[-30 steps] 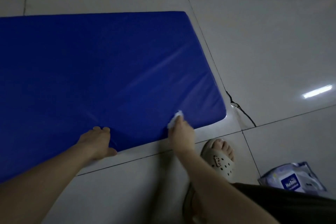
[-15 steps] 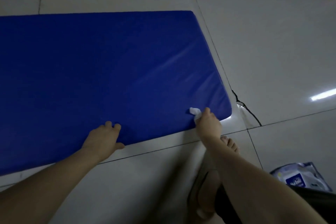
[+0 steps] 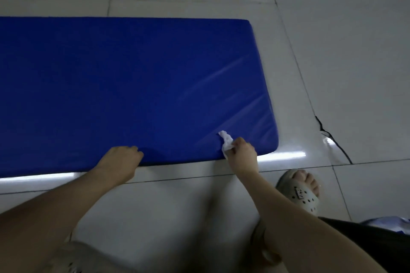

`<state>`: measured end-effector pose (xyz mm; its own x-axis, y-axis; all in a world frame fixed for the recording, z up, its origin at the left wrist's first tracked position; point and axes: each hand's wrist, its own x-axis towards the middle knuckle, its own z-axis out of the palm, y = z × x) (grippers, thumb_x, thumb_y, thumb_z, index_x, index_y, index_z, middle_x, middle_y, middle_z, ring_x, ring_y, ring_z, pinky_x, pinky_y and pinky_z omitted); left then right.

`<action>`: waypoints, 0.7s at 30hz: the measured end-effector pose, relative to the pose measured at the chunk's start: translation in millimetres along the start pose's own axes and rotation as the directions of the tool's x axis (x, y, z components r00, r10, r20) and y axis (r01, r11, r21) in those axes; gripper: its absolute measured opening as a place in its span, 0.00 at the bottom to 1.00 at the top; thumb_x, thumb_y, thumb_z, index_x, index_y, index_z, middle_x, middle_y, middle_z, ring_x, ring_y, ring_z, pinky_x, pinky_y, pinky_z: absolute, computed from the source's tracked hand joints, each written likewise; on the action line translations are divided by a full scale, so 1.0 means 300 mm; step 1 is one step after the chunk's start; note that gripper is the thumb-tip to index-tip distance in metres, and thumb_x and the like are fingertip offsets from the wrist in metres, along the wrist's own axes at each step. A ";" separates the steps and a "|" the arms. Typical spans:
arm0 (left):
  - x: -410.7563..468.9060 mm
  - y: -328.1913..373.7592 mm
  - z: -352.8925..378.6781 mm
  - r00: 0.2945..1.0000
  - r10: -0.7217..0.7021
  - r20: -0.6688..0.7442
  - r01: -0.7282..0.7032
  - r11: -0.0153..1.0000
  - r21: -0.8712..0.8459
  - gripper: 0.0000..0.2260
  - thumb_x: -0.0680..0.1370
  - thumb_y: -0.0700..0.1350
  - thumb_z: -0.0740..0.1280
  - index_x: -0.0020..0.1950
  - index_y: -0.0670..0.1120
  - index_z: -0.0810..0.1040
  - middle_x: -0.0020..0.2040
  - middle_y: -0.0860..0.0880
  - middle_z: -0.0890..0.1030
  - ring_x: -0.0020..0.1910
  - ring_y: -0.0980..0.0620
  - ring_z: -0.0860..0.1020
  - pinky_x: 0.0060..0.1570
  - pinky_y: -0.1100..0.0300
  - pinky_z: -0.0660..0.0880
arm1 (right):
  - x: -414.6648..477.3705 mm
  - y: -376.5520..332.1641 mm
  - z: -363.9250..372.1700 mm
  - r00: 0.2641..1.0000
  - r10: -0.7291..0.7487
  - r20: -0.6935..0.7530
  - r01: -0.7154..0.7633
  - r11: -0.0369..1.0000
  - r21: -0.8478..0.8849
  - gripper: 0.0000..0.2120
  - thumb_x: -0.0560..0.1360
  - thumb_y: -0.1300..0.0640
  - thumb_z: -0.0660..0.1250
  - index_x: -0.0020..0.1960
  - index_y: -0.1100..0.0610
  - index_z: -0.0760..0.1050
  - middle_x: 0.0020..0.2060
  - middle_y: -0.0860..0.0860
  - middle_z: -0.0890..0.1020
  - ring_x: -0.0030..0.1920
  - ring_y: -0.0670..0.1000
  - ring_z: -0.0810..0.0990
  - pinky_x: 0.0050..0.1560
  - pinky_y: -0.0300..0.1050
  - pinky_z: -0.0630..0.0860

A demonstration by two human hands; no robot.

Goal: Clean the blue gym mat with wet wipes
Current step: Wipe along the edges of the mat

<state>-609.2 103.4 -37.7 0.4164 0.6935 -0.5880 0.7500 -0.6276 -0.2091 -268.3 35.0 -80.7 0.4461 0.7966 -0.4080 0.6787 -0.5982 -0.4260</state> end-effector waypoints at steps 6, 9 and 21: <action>0.079 0.071 -0.047 0.992 -0.101 -0.073 0.065 0.920 -0.387 0.15 0.80 0.60 0.64 0.56 0.49 0.72 0.50 0.52 0.73 0.46 0.52 0.74 0.43 0.56 0.72 | -0.046 -0.118 0.087 0.977 -0.214 0.009 0.214 0.969 -0.123 0.13 0.81 0.47 0.63 0.59 0.53 0.75 0.47 0.50 0.76 0.39 0.49 0.72 0.41 0.43 0.69; 0.157 0.173 -0.088 0.991 -0.134 0.021 0.116 0.757 -0.643 0.22 0.76 0.66 0.67 0.52 0.49 0.68 0.53 0.49 0.72 0.51 0.48 0.74 0.51 0.51 0.76 | -0.042 -0.106 0.095 0.965 -0.261 0.001 0.255 0.941 -0.223 0.11 0.81 0.47 0.61 0.57 0.54 0.73 0.48 0.51 0.78 0.40 0.50 0.75 0.40 0.45 0.75; 0.238 0.179 -0.098 0.966 -0.122 0.230 0.229 0.819 -0.526 0.32 0.78 0.68 0.62 0.72 0.47 0.64 0.68 0.43 0.68 0.62 0.44 0.73 0.60 0.50 0.74 | 0.060 0.040 -0.068 0.939 0.239 -0.249 -0.246 0.969 0.004 0.11 0.81 0.50 0.62 0.55 0.57 0.72 0.50 0.55 0.81 0.47 0.56 0.81 0.46 0.50 0.76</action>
<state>-524.0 129.6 -67.9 0.1926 0.6645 -0.7221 0.9799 -0.1693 0.1056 -240.3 44.0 -76.7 0.7262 0.6262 -0.2838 0.5457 -0.7761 -0.3159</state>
